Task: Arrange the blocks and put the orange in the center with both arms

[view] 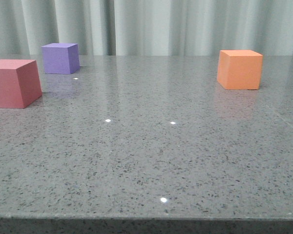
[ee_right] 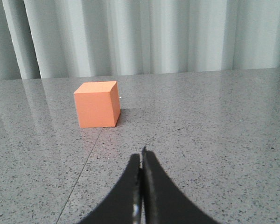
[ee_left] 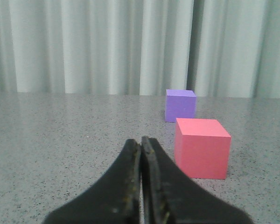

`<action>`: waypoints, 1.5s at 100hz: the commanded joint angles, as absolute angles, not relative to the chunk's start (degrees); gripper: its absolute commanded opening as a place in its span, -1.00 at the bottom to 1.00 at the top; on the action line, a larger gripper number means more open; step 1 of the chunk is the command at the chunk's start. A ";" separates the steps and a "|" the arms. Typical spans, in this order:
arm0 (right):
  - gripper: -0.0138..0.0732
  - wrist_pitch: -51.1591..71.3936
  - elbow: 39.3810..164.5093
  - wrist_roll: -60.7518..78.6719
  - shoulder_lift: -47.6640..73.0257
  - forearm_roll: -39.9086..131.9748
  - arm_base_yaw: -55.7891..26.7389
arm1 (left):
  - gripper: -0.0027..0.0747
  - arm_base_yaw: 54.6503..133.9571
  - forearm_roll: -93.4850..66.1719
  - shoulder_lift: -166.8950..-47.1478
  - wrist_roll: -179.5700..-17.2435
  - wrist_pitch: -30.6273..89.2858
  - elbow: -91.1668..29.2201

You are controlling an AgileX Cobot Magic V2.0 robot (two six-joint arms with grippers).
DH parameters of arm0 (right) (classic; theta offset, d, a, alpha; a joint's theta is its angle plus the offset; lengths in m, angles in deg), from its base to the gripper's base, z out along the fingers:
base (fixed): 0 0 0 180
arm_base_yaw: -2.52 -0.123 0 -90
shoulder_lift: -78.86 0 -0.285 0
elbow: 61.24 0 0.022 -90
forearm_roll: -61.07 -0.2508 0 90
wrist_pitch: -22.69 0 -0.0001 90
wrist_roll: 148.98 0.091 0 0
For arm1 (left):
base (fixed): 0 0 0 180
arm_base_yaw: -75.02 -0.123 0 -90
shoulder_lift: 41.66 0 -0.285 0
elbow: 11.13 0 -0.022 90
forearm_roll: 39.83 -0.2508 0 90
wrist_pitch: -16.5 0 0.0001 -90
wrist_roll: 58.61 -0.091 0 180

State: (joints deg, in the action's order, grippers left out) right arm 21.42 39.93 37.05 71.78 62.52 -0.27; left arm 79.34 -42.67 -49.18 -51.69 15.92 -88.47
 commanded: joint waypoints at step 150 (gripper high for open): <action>-0.76 -25.26 92.39 36.80 30.18 59.89 -0.15 | -0.98 79.17 -42.36 -47.15 -51.38 11.47 -90.87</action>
State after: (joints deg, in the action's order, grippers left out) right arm -26.08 90.34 37.05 31.07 59.97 -0.27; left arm 79.34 -42.67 -49.18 -51.69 15.92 -88.47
